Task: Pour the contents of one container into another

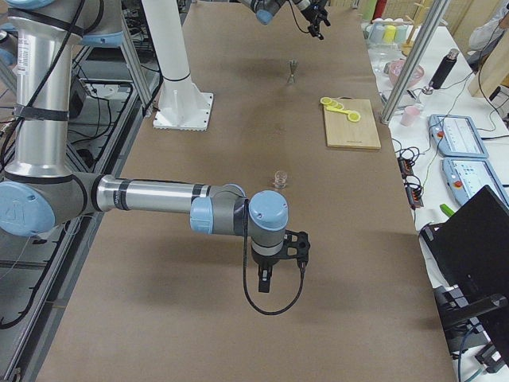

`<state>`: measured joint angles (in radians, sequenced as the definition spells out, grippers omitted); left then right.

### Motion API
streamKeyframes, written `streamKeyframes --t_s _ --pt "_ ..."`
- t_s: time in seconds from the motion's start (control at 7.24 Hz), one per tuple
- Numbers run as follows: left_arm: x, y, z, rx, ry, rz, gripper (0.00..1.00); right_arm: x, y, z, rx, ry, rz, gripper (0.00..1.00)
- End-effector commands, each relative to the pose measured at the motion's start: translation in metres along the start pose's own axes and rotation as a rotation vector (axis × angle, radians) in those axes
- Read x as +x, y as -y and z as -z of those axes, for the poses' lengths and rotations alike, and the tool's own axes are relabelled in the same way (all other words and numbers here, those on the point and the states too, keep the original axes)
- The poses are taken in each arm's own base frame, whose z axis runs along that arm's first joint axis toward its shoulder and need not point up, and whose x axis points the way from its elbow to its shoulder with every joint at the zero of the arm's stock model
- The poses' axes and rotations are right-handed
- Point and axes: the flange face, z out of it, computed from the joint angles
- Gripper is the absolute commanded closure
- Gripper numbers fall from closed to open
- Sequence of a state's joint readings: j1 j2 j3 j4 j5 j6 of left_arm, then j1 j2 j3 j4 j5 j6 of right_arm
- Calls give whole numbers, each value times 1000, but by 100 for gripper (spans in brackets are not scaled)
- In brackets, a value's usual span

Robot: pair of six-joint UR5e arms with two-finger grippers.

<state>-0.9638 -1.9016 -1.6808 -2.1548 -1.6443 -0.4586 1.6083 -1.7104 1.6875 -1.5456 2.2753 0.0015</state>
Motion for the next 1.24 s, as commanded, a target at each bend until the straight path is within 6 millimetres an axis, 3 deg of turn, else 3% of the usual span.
streamKeyframes --t_s 0.0,0.14,0.28,0.41,0.55,0.69,0.83,0.97,1.11 --pt "-84 -31 -36 -185 -46 103 1 8 19 -11 6 1 11 0" --pt "-129 -48 -43 -298 -112 192 1 8 25 -10 9 1 15 0" --pt "-143 -80 -45 -401 -163 249 1 8 24 -10 8 1 16 0" --pt "-155 -127 -41 -474 -200 288 1 8 24 -9 13 1 19 0" --pt "-164 -137 -38 -527 -208 334 1 7 24 -7 15 -2 21 0" --pt "-209 -144 -21 -583 -193 452 1 6 24 -6 16 -1 22 0" --pt "-241 -143 -2 -609 -221 553 1 3 24 -4 21 7 26 0" --pt "-285 -175 29 -603 -258 631 1 0 22 -1 27 9 31 0" --pt "-322 -227 60 -575 -275 549 1 -3 21 3 32 10 36 0"
